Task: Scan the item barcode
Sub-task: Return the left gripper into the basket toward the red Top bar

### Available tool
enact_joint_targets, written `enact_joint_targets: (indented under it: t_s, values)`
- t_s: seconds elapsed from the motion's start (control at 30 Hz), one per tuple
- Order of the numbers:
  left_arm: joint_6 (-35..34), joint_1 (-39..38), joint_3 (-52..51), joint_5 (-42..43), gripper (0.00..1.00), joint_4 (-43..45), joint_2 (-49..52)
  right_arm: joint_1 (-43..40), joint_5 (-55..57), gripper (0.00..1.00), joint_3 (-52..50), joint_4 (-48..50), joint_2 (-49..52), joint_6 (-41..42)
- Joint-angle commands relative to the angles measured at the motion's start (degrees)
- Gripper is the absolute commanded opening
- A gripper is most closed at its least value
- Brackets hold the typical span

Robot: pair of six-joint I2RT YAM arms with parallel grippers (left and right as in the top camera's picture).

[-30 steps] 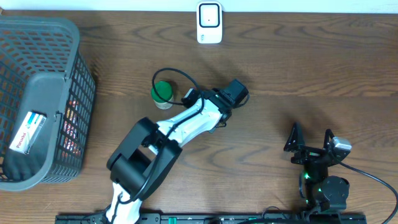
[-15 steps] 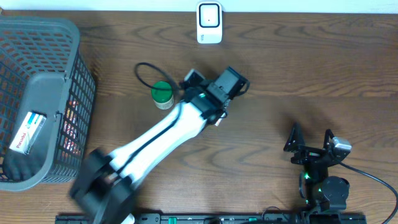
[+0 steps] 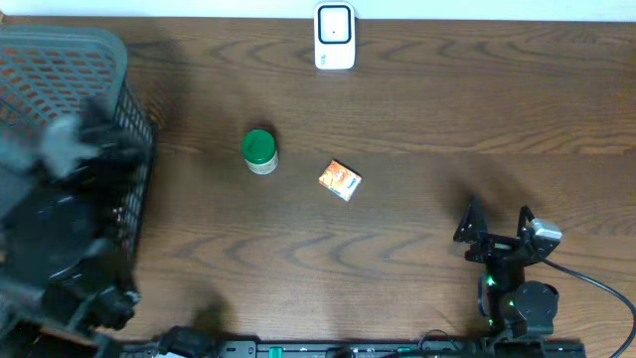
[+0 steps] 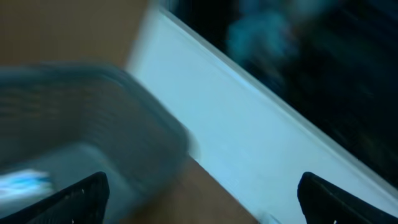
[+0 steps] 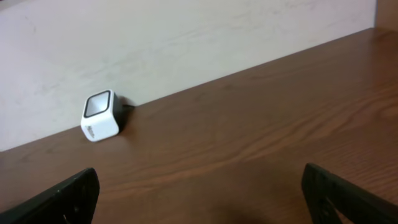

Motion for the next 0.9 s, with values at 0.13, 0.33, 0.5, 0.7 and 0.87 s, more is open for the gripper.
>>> enact_joint_targets:
  t_s: [0.13,0.33,0.5,0.7,0.87]
  values:
    - [-0.9,27.6,0.0,7.0,0.99,-5.7,5.9,-0.5,0.1,0.99,0.0,-0.2,-0.3,-0.6]
    - [-0.7,45.7,0.0,32.4,0.99,-8.3,20.8,-0.5,0.1,0.99,0.0,-0.2,-0.3,-0.6]
    - [6.1,50.9,0.0,43.5,0.99,-9.8,30.4,-0.5,0.1,0.99,0.0,-0.2,-0.3,-0.6]
    - [10.0,50.9,0.0,43.5,0.99,-12.2,39.7,-0.5,0.1,0.99,0.0,-0.2,-0.3,-0.6]
    - [21.1,50.7,0.0,43.5,0.98,-12.2,44.9,-0.5,0.1,0.99,0.0,-0.2,-0.3,-0.6]
